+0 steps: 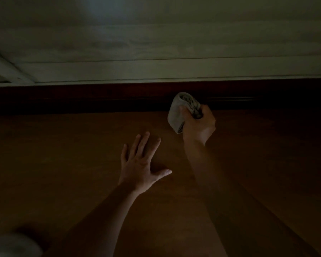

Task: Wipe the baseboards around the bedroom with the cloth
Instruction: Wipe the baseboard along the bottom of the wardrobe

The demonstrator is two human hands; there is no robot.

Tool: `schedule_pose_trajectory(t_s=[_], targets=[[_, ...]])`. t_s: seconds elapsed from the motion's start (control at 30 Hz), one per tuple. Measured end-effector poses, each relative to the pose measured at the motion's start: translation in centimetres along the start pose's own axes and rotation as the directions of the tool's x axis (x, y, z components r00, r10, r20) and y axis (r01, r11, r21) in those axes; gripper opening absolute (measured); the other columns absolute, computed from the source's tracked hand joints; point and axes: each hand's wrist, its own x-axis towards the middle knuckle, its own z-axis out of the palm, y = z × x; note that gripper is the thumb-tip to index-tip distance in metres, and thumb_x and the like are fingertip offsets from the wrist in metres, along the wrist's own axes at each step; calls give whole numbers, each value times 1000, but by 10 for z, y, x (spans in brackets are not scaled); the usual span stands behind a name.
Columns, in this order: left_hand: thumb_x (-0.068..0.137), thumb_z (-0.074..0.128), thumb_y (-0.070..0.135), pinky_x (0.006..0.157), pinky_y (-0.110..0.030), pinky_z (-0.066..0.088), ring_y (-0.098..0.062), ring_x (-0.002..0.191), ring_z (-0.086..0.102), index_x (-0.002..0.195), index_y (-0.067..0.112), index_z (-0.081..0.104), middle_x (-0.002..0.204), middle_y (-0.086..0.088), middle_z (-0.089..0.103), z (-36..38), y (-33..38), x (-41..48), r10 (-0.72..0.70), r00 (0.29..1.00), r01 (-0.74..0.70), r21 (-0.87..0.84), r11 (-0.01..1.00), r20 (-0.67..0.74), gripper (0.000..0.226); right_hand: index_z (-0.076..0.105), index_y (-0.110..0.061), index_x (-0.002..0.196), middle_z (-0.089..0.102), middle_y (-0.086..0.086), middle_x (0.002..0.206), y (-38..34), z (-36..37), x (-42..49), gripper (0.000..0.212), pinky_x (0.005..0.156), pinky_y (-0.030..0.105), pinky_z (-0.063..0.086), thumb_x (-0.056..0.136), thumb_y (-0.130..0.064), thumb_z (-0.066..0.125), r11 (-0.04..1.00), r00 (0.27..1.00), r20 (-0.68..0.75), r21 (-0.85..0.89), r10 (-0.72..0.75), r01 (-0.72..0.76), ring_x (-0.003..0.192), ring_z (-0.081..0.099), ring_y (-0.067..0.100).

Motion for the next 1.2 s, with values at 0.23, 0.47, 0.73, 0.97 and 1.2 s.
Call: schedule_pose_trajectory(t_s=[0.23, 0.47, 0.73, 0.97, 1.2], targets=[[72, 33, 97, 121, -54, -9, -14, 152, -23, 157, 50, -2, 168, 12, -19, -2, 2, 4, -2, 1000, 2, -13, 1000, 21, 103, 66, -8, 88, 69, -3, 84, 0, 11, -7, 30, 64, 20, 54, 82, -33, 82, 1000, 999, 40, -14, -20, 20, 79, 66, 7], [72, 30, 98, 121, -55, -4, -16, 154, -15, 158, 48, 6, 170, 9, -10, 3, 0, 2, 14, 999, -15, -9, 1000, -35, 102, 66, -14, 89, 65, -12, 84, 8, -12, 14, 27, 70, 20, 55, 82, -34, 83, 999, 998, -38, -2, 50, -51, 83, 65, 5], [79, 27, 96, 121, -60, 9, -22, 156, 1, 159, 42, 17, 171, 3, 6, 8, 2, 0, 36, 994, -30, 62, 998, -98, 97, 62, -20, 87, 60, -18, 85, 7, -36, 26, 21, 67, 7, 50, 85, -29, 80, 993, 974, -198, 68, 107, -95, 78, 59, -3], [85, 23, 92, 120, -63, 16, -27, 155, 14, 159, 38, 24, 169, -1, 17, 11, 4, -3, 51, 991, -36, 124, 992, -121, 92, 66, -17, 89, 64, -15, 84, 0, -20, 13, 22, 67, 10, 51, 84, -31, 82, 999, 999, -39, 25, 29, -28, 80, 62, -3], [84, 23, 92, 119, -63, 17, -29, 154, 16, 159, 36, 25, 168, -4, 20, 12, 4, -1, 60, 992, -41, 160, 986, -113, 93, 62, -16, 87, 64, -12, 86, 13, -53, 44, 24, 77, 29, 61, 84, -30, 81, 996, 985, -152, 38, 81, -76, 84, 64, 7]])
